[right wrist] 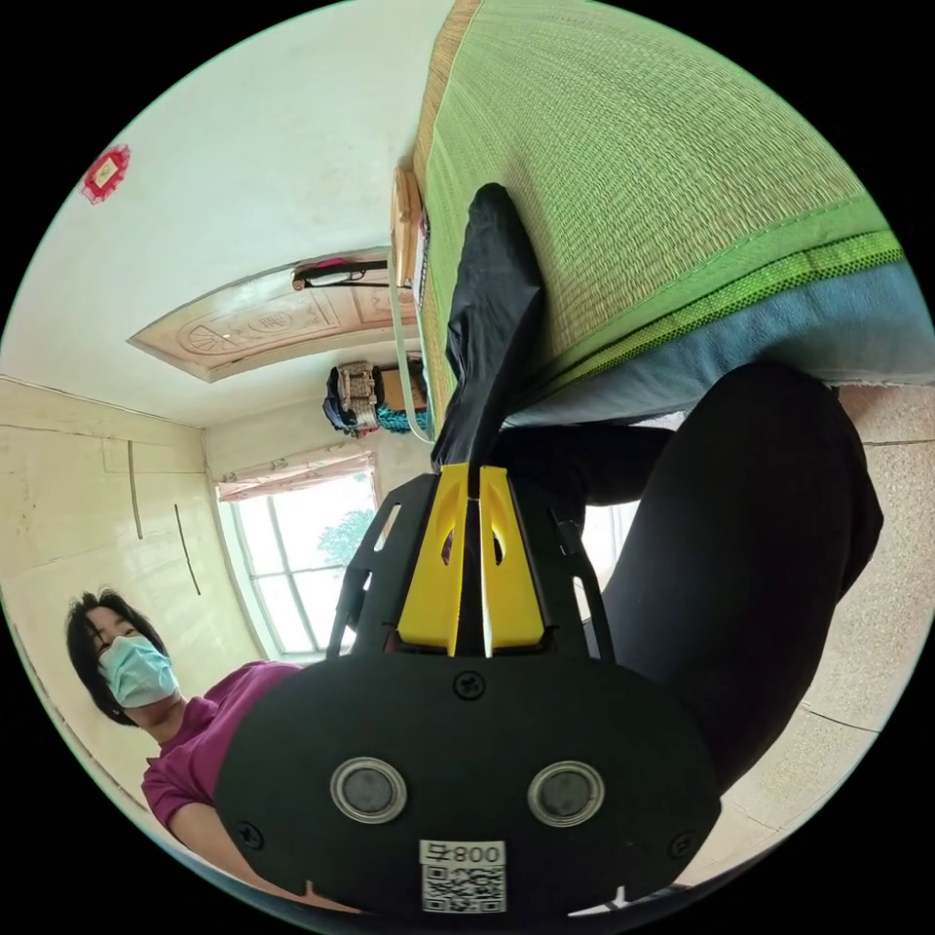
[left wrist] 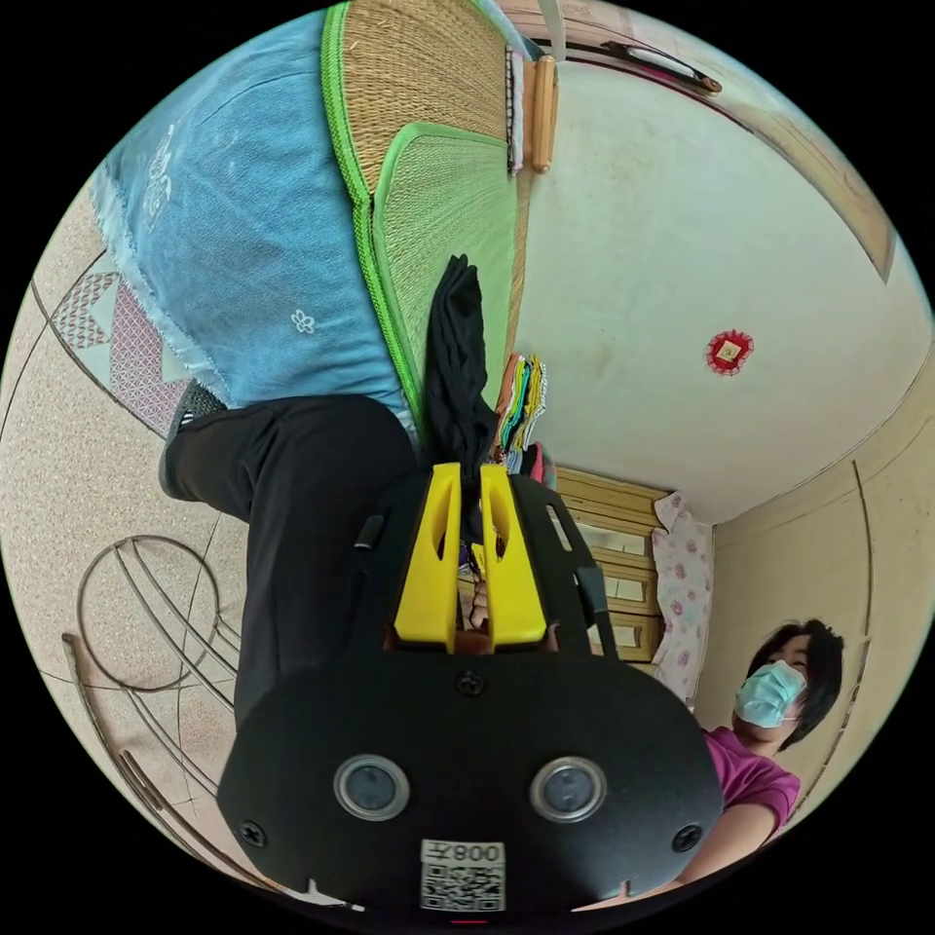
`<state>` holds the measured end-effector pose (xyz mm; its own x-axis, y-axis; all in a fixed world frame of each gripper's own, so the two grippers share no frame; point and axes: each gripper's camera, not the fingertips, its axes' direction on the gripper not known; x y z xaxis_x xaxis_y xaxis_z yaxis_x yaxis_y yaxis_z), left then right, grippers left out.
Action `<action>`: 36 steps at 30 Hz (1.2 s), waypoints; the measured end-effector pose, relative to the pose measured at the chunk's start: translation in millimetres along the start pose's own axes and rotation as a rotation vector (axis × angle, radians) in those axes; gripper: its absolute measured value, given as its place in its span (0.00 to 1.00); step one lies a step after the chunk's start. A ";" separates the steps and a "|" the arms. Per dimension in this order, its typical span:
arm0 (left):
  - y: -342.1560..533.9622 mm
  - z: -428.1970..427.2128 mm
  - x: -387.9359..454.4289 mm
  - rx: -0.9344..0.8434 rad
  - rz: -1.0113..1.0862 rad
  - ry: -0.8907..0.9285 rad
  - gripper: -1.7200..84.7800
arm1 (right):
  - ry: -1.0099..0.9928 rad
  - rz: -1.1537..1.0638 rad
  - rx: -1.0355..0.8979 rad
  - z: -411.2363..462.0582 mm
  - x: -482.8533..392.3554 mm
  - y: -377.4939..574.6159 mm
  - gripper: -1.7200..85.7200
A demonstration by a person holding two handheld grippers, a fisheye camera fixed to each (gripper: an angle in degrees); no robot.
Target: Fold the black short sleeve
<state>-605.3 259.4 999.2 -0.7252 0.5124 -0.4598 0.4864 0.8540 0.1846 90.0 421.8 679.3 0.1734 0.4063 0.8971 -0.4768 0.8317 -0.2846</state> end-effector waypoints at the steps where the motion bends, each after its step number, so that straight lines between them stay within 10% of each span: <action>1: 3.5 1.5 4.4 -0.001 0.013 0.010 0.06 | -0.004 -0.007 0.001 -1.7 -3.3 2.2 0.04; 36: 62.4 167.7 -18.3 -0.233 0.373 0.356 0.06 | -0.196 -0.487 0.283 -199.5 -225.9 157.1 0.04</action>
<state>-479.9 288.3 873.5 -0.6641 0.7476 -0.0131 0.6500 0.5858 0.4841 147.9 536.2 364.5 0.2802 -0.0960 0.9551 -0.5986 0.7604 0.2521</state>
